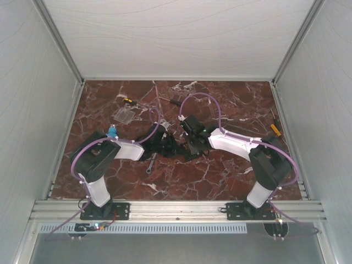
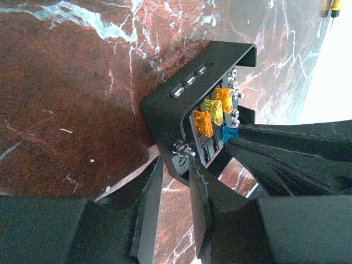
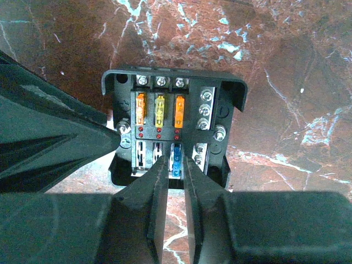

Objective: Snap on the fuse box
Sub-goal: Install the fuse at the fuse box base.

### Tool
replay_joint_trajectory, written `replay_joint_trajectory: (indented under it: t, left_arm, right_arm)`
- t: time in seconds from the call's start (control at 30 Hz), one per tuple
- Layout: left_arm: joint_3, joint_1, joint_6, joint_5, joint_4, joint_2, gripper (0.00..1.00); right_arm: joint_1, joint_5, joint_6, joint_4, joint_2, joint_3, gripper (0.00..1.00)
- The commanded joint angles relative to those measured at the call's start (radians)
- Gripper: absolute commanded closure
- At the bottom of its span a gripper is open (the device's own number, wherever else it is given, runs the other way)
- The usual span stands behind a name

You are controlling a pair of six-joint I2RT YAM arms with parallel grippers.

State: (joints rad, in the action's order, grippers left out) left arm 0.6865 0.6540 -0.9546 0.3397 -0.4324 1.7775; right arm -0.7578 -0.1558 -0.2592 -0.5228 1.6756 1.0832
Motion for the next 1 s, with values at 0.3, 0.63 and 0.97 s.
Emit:
replay_joint_trajectory:
  t: [0.3, 0.63, 0.97]
  left_arm:
    - [0.001, -0.004, 0.002, -0.010, 0.004, 0.003, 0.75]
    - [0.001, -0.004, 0.001, -0.014, 0.007, 0.001, 0.75]
    - [0.001, -0.004, -0.001, -0.014, 0.006, 0.002, 0.75]
  right_arm:
    - [0.011, 0.008, -0.003, -0.049, 0.041, 0.035, 1.00]
    - [0.010, 0.026, 0.025, -0.116, 0.120, 0.031, 1.00]
    - [0.006, 0.019, -0.005, -0.164, 0.103, -0.063, 1.00]
